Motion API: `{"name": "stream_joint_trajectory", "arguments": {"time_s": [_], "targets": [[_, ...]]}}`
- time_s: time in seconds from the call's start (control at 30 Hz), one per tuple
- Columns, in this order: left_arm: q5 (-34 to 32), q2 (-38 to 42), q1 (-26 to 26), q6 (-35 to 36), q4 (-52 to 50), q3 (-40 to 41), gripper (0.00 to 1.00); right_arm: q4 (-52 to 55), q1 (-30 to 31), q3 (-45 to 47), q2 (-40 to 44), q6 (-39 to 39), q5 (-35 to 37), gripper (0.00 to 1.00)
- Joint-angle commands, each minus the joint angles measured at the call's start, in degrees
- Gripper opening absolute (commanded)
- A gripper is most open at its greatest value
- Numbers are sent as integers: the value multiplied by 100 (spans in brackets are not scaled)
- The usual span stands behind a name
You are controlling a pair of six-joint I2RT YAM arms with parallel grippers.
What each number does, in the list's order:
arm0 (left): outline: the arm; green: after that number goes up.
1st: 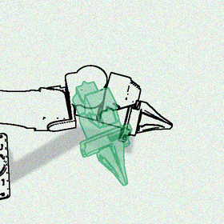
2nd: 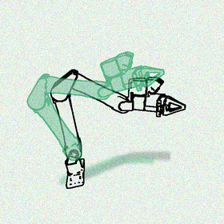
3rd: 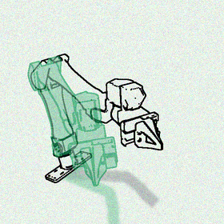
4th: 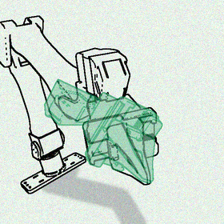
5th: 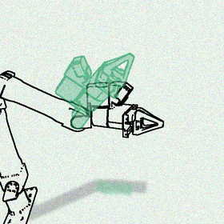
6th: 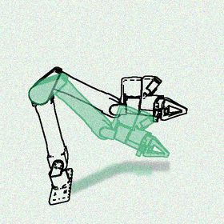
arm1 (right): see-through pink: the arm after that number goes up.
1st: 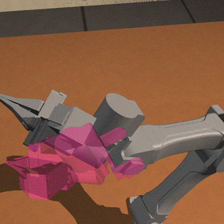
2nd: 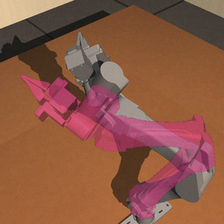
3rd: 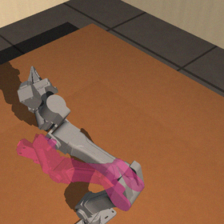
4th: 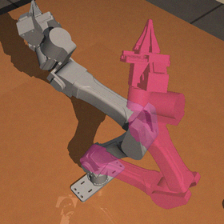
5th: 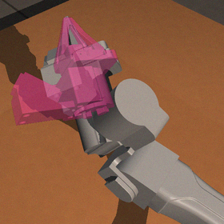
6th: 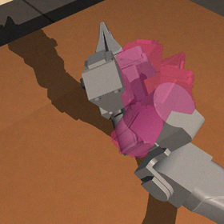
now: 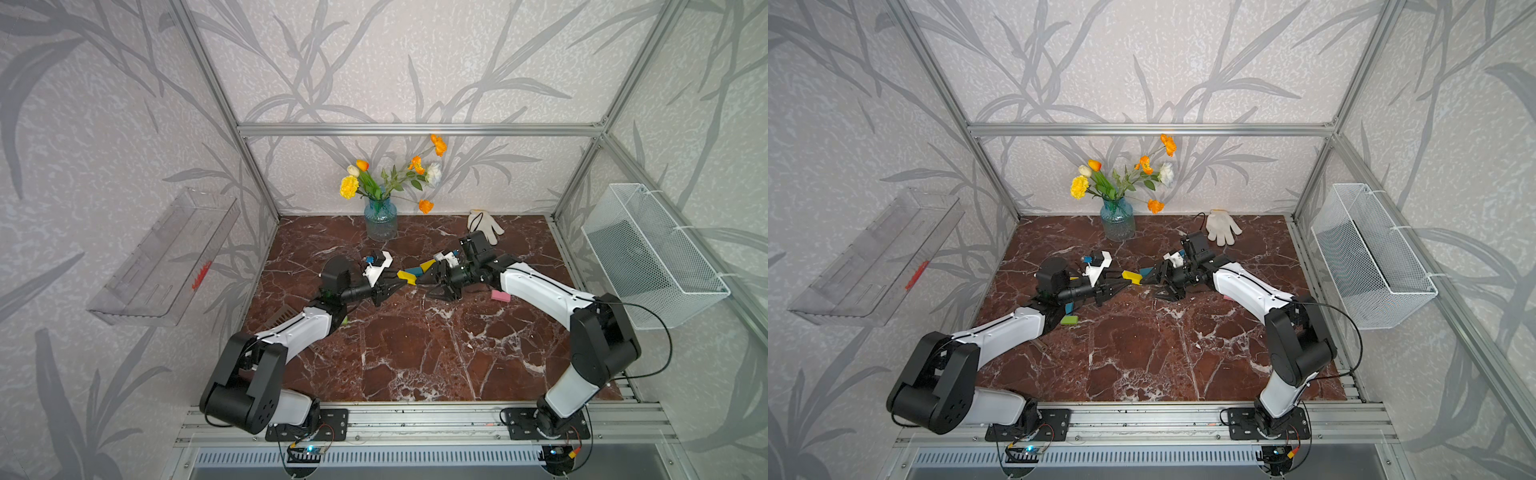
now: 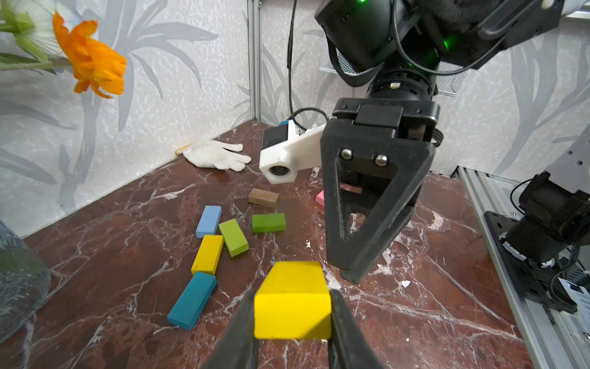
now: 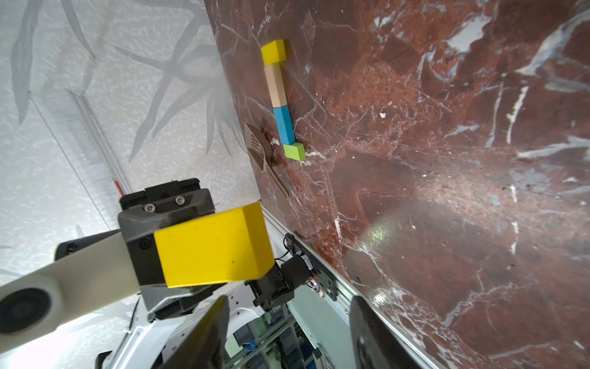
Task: Assemble the letter c with building blocks
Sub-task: Pick up the building block from the center of the board.
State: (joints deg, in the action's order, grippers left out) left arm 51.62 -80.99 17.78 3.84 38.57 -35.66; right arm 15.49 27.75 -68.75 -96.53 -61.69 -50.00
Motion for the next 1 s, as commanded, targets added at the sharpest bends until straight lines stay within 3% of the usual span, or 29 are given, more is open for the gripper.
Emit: {"name": "stream_joint_trajectory", "arguments": {"time_s": [0.0,0.3,0.97], "targets": [[3,-91,-8,-340,1067,104,1,-861,-56,119,287,-833,-96,59],[145,-199,3,-574,1827,194,0,-2213,-244,616,451,-2087,-107,53],[126,47,16,-767,2089,270,0,-3529,196,824,333,-3123,285,40]]}}
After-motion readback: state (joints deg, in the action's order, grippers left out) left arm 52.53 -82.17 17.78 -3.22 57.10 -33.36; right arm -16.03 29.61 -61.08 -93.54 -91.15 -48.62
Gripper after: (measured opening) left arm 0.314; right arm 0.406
